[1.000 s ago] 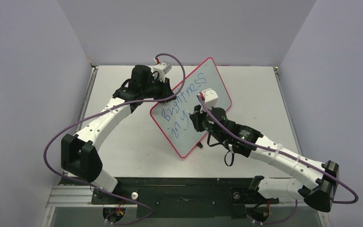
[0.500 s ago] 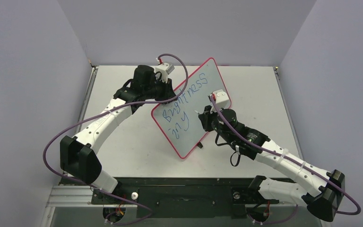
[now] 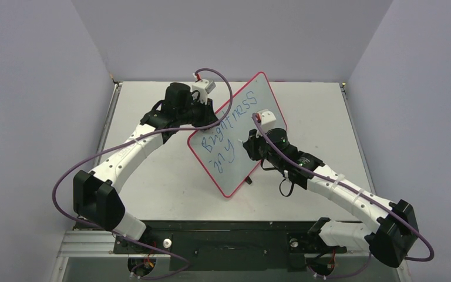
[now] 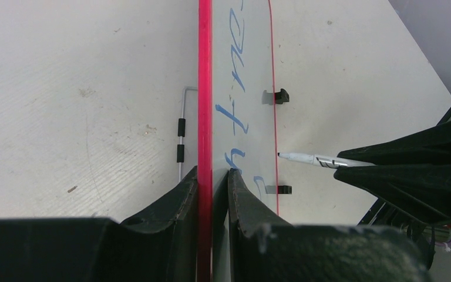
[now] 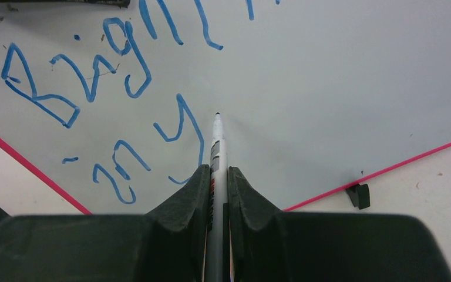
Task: Write a sentence on the whiteboard
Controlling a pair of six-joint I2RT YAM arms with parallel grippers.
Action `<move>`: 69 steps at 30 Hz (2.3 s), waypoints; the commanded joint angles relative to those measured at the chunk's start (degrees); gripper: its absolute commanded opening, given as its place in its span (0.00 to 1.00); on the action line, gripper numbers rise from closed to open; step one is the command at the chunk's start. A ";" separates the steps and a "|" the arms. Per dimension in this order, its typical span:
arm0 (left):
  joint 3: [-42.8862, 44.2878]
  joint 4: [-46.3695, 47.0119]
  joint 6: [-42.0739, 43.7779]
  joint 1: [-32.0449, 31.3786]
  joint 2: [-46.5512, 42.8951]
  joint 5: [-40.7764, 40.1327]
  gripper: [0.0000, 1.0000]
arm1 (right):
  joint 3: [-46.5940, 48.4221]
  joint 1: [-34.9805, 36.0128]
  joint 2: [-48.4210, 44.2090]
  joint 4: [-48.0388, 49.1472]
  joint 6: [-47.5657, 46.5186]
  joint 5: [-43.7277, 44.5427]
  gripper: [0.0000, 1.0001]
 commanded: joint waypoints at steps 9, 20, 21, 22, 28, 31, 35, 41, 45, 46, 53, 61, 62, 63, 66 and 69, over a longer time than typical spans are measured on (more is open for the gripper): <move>-1.13 2.37 6.27 0.58 -1.93 -7.14 0.00 | 5.62 -1.27 6.07 4.79 -1.21 -5.35 0.00; -1.09 2.48 6.29 0.59 -2.33 -7.30 0.00 | 6.09 -1.25 7.79 4.47 -0.68 -7.51 0.00; -1.01 2.44 6.29 0.59 -2.33 -7.22 0.00 | 5.77 -1.25 7.51 4.32 -0.46 -7.66 0.00; -0.94 2.41 6.29 0.59 -2.28 -7.16 0.00 | 5.06 -1.17 7.36 4.29 -0.35 -7.93 0.00; -0.91 2.39 6.29 0.59 -2.31 -7.11 0.00 | 1.34 -1.06 5.61 4.29 0.42 -8.21 0.00; -0.87 2.39 6.22 0.59 -2.30 -6.95 0.00 | -0.11 -1.07 4.98 4.40 0.88 -8.10 0.00; -0.84 2.31 6.26 0.59 -2.26 -6.95 0.00 | -1.70 -1.00 4.39 4.41 1.13 -7.72 0.00; -0.94 2.23 6.27 0.59 -2.33 -6.92 0.00 | -1.39 -1.24 4.03 3.13 1.10 -4.39 0.00; -0.95 2.23 6.29 0.59 -2.57 -7.00 0.00 | 0.46 -1.24 4.15 1.69 0.72 -3.10 0.00; -0.96 2.22 6.29 0.59 -2.53 -7.02 0.00 | 0.72 -1.25 4.34 1.38 0.65 -3.09 0.00; -0.91 2.22 6.37 0.50 -2.62 -7.12 0.00 | 3.76 -1.17 5.71 0.27 -0.05 -0.80 0.00; -0.92 2.13 6.31 0.50 -2.69 -6.96 0.00 | 7.46 -1.25 7.96 -0.49 -0.42 0.02 0.00; -0.90 2.13 6.29 0.50 -2.72 -6.92 0.00 | 7.92 -1.25 8.11 -0.57 -0.42 -0.10 0.00; -0.94 2.13 6.29 0.50 -2.74 -6.94 0.00 | 8.10 -1.23 8.23 -0.59 -0.42 -0.18 0.00; -0.96 2.13 6.28 0.50 -2.70 -6.94 0.00 | 8.77 -1.18 8.29 -0.79 -0.42 -0.58 0.00; -0.85 2.13 6.21 0.50 -2.61 -6.82 0.00 | 9.04 -0.99 8.23 -0.89 -0.29 -1.20 0.00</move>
